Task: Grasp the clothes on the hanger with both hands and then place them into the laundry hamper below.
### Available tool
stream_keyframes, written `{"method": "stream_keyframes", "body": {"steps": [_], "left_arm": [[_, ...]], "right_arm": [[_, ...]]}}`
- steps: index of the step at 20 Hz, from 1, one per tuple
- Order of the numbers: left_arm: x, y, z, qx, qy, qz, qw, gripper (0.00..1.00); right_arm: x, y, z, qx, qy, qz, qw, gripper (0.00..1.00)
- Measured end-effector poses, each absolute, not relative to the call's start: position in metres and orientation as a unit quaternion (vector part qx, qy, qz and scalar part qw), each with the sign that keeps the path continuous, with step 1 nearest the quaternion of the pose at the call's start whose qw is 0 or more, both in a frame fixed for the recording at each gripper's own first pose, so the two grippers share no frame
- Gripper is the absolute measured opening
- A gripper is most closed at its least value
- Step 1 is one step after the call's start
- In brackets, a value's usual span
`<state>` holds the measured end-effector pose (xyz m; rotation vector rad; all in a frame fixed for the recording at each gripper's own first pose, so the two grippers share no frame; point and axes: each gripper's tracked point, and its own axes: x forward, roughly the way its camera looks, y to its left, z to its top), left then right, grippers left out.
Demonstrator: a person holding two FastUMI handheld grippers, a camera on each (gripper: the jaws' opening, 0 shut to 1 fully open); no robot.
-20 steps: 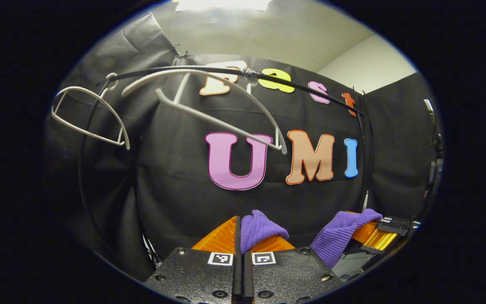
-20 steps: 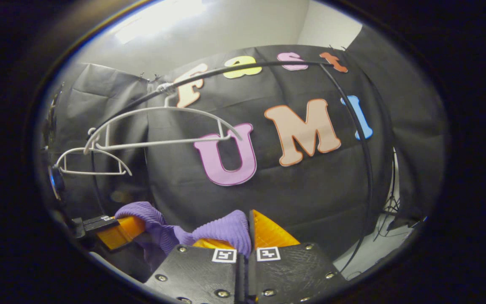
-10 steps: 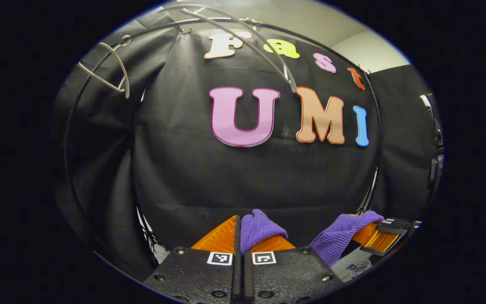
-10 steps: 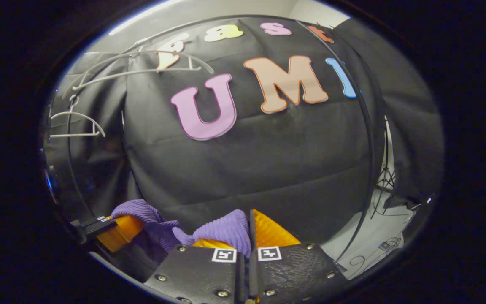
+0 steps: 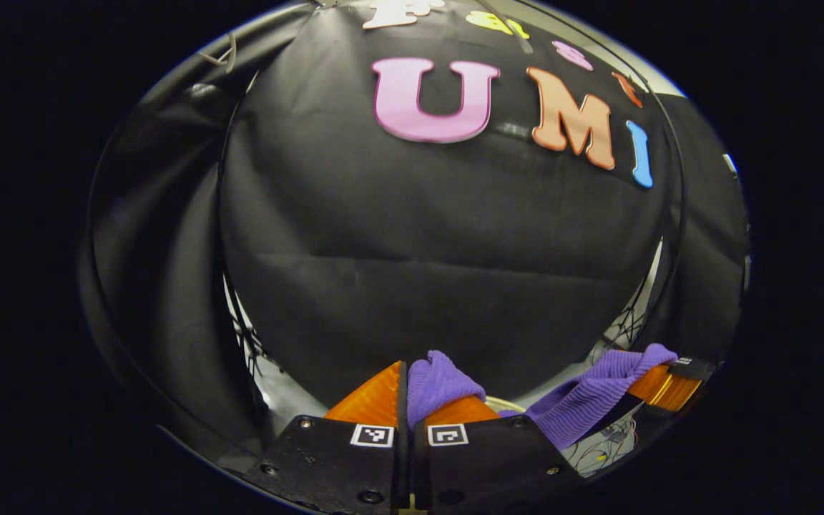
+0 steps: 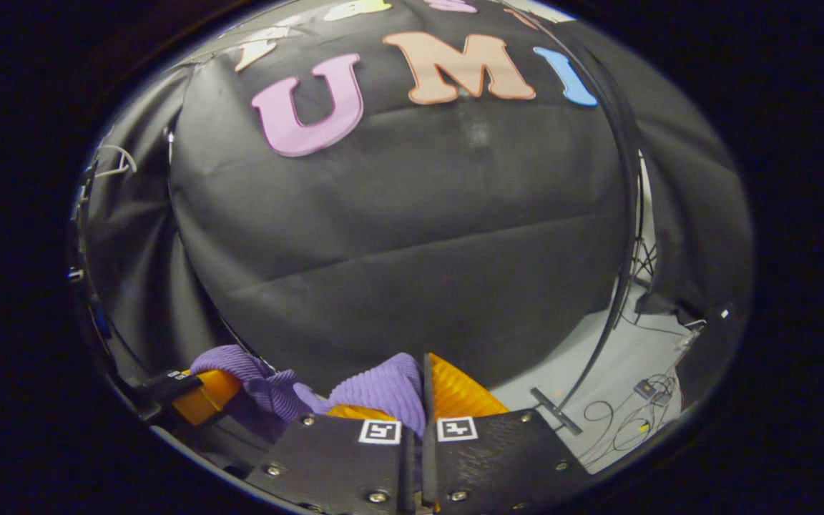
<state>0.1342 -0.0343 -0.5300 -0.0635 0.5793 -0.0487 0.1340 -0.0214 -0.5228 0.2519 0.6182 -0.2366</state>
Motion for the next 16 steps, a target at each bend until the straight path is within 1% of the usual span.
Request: {"method": "stream_keyframes", "body": {"steps": [3, 6, 7, 8, 10, 11, 12, 14, 15, 16], "left_arm": [[0.126, -0.032, -0.566, -0.032, 0.331, -0.020, 0.943, 0.04], [0.113, -0.035, -0.590, -0.043, 0.370, -0.030, 0.927, 0.06], [0.110, -0.038, -0.596, -0.044, 0.380, -0.033, 0.923, 0.06], [0.103, -0.039, -0.599, -0.042, 0.389, -0.037, 0.919, 0.04], [0.092, -0.044, -0.613, -0.042, 0.411, -0.049, 0.909, 0.25], [0.088, -0.038, -0.614, -0.032, 0.418, -0.042, 0.907, 0.42], [0.089, -0.034, -0.612, -0.026, 0.412, -0.038, 0.910, 0.58], [0.098, -0.028, -0.594, -0.013, 0.387, -0.027, 0.922, 0.91], [0.097, -0.025, -0.580, -0.014, 0.377, -0.026, 0.926, 0.99], [0.098, -0.025, -0.567, -0.016, 0.371, -0.026, 0.928, 0.99]], "right_arm": [[0.126, -0.013, -0.553, 0.131, 0.351, -0.103, 0.922, 0.06], [0.108, -0.015, -0.576, 0.126, 0.383, -0.108, 0.909, 0.06], [0.103, -0.015, -0.582, 0.125, 0.391, -0.110, 0.905, 0.06], [0.097, -0.015, -0.590, 0.129, 0.404, -0.111, 0.899, 0.07], [0.085, -0.008, -0.603, 0.144, 0.429, -0.104, 0.886, 0.12], [0.082, -0.006, -0.601, 0.147, 0.434, -0.104, 0.883, 0.15], [0.084, -0.007, -0.595, 0.146, 0.427, -0.107, 0.886, 0.24], [0.091, -0.009, -0.582, 0.128, 0.409, -0.106, 0.897, 0.75], [0.095, -0.009, -0.574, 0.120, 0.400, -0.102, 0.903, 1.00], [0.101, -0.009, -0.561, 0.116, 0.386, -0.102, 0.909, 0.99]]}}
